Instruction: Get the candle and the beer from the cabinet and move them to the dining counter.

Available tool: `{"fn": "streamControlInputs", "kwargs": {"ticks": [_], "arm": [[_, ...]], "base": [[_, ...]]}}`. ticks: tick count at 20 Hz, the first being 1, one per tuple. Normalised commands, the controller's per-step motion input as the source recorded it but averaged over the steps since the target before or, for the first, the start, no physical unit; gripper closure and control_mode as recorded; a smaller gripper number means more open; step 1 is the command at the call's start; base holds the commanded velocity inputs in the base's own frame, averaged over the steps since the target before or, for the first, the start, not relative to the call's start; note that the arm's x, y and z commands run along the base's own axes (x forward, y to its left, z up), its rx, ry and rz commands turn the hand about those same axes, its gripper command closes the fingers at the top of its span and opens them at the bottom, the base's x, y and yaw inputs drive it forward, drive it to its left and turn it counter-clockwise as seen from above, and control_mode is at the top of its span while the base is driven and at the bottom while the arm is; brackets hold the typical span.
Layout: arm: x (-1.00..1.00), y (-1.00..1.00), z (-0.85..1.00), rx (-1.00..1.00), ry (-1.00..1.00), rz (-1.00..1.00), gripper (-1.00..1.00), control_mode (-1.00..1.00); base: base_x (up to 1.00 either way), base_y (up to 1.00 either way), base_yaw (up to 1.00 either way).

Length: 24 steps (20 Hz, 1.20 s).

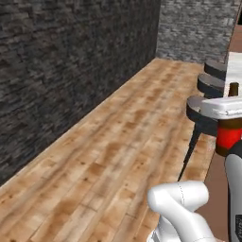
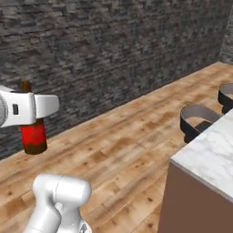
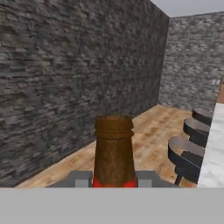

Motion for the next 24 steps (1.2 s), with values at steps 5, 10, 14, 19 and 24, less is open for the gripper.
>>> {"fn": "streamControlInputs", "kwargs": {"ticks": [5, 10, 14, 19, 24], "arm": [[0.0, 0.0, 0.0, 0.0, 0.0, 0.0, 1.0, 1.0], [0.0, 0.0, 0.0, 0.0, 0.0, 0.0, 1.0, 1.0], [0.0, 0.0, 0.0, 0.0, 0.0, 0.0, 1.0, 1.0], [0.0, 0.0, 0.0, 0.0, 0.0, 0.0, 1.0, 1.0], [0.0, 0.0, 0.0, 0.0, 0.0, 0.0, 1.0, 1.0]], "base": [[0.44, 0.79, -0.72], [0.22, 0.65, -0.79], [0.13, 0.59, -0.81], [0.12, 0.6, -0.81], [0.04, 0.75, -0.74]]}}
